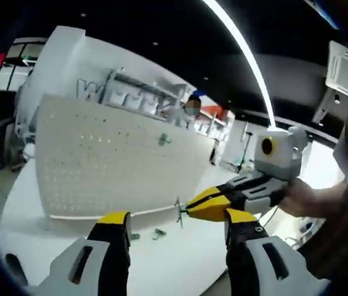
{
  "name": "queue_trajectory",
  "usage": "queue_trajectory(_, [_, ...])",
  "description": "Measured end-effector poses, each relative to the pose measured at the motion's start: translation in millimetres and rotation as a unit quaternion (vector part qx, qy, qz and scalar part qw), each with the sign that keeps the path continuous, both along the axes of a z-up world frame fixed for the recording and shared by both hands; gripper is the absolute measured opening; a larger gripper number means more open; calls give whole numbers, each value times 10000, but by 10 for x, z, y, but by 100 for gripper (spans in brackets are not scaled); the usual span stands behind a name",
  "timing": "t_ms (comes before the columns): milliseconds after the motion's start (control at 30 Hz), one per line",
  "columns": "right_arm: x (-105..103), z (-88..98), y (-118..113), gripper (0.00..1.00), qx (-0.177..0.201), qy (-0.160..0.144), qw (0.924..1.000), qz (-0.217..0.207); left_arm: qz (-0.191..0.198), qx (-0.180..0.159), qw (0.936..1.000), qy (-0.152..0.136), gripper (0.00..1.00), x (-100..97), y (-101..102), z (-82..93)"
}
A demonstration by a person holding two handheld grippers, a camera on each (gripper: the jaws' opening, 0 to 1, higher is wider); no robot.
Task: Insert the hook assembly into the mounting plate slot until the hook locks in place.
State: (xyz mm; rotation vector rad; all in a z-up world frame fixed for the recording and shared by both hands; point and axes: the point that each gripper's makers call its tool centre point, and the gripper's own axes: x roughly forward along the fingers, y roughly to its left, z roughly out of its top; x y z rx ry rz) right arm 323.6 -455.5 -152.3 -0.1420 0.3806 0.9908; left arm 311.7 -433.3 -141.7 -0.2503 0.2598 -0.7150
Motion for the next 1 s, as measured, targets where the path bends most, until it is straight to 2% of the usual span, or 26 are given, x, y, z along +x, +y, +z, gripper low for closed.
queue_trajectory(400, [85,19,-115,0,6,-43,9998,-204,-150,-52,9997,-170,85,-51,-103,150])
queue_trajectory(533, [129,4,-181,0,-212,-220,9992,-239,-145,-51,9992,-377,88,-86,-150,312])
queue_trajectory(600, [139,-8,-200,0,-125,-126,9994,-301,-171,-60,9990,-405,91,-95,-191,358])
queue_trajectory(1000, [305,-55,-398,0,-144,-149,9977,-643,-220,-16,9990,-387,100,-71,-224,349])
